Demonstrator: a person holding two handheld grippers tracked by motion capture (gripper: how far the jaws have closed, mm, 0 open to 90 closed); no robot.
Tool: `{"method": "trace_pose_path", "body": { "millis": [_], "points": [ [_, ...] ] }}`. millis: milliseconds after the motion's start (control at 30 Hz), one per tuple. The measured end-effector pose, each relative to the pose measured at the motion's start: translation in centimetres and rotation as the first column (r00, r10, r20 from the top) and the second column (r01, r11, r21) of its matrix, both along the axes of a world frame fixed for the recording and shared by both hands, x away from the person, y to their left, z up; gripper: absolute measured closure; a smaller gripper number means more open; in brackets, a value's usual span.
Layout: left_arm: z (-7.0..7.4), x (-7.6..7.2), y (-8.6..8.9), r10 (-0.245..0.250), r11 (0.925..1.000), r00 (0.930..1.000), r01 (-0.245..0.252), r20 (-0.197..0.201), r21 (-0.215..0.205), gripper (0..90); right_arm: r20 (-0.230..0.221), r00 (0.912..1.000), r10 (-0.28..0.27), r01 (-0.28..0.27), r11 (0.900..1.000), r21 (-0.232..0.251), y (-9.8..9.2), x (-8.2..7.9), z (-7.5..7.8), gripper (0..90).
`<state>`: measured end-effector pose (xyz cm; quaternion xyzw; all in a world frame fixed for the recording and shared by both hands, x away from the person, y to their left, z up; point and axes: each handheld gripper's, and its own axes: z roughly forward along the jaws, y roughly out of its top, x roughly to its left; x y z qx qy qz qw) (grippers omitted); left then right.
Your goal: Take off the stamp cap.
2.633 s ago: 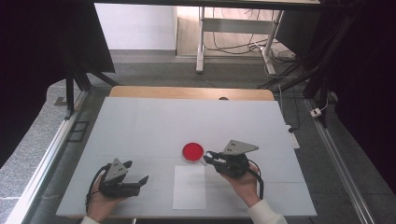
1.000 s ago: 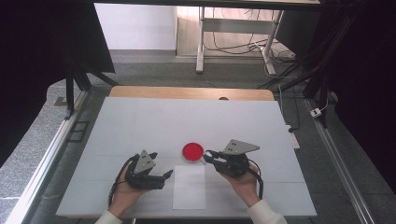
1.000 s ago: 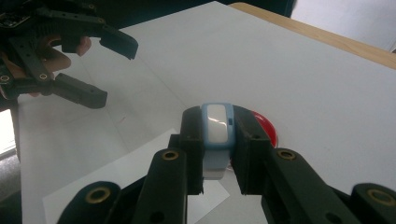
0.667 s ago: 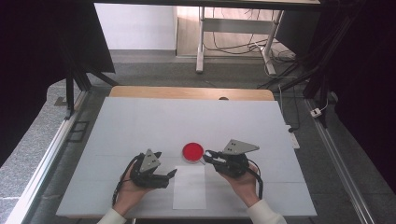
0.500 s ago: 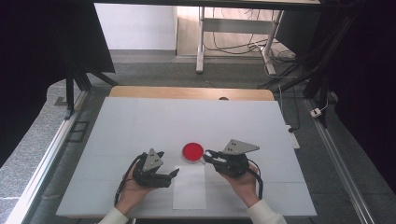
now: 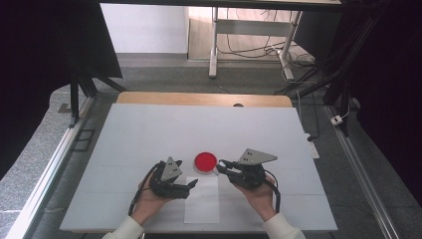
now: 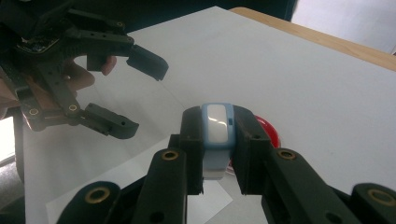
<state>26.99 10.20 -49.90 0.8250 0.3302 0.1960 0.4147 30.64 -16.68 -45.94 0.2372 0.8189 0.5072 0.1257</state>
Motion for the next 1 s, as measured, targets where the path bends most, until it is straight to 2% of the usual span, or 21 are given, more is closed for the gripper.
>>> {"method": "trace_pose_path", "body": {
  "millis": [400, 1000],
  "points": [
    [0.3, 0.8, -1.7, -0.023, 0.9997, 0.9997, 0.023, 0.001, -0.004, 18.7, 0.004, 1.0000, -0.008, 0.008, 1.000, 0.014, -0.2, 0.0, 0.1, 74.8],
    [0.2, 1.3, -3.1, -0.042, 0.9991, 0.9991, 0.042, -0.001, -0.010, 18.9, 0.006, 0.9999, -0.014, 0.013, 1.000, 0.014, -0.2, 0.1, 0.1, 74.8]
  ]
}}
